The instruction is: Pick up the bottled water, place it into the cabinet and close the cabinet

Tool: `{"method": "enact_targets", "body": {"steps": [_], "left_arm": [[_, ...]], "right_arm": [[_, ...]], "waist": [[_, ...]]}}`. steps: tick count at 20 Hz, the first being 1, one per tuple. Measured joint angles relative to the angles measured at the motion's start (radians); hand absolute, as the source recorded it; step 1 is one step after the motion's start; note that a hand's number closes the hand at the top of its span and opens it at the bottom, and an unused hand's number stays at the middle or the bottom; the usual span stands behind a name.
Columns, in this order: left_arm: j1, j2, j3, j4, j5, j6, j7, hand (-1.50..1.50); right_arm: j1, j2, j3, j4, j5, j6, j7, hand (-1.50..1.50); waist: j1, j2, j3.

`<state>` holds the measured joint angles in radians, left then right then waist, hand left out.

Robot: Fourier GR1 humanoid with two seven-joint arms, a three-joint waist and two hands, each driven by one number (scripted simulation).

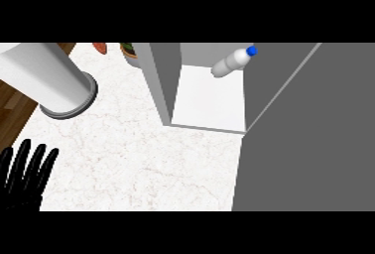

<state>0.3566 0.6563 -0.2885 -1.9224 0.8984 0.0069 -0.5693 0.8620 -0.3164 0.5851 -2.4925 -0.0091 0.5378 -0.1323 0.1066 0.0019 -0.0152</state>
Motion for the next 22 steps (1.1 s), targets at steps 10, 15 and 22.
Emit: {"method": "enact_targets", "body": {"steps": [10,15,22], "left_arm": [[0.023,0.069,0.048,-0.015,0.037,-0.102,0.008,-1.5],[0.019,0.092,0.061,-0.016,0.045,-0.132,0.015,-1.5],[0.011,0.113,0.075,-0.005,0.057,-0.16,0.026,-1.5]], "right_arm": [[-0.143,-0.015,0.001,0.005,-0.008,-0.025,0.067,1.5],[-0.22,-0.038,-0.009,0.006,-0.013,-0.011,0.092,-1.5],[-0.362,-0.084,-0.033,0.009,-0.015,0.017,0.123,1.5]], "waist": [[0.077,0.021,-0.003],[0.111,0.027,-0.006],[0.143,0.023,-0.012]]}}
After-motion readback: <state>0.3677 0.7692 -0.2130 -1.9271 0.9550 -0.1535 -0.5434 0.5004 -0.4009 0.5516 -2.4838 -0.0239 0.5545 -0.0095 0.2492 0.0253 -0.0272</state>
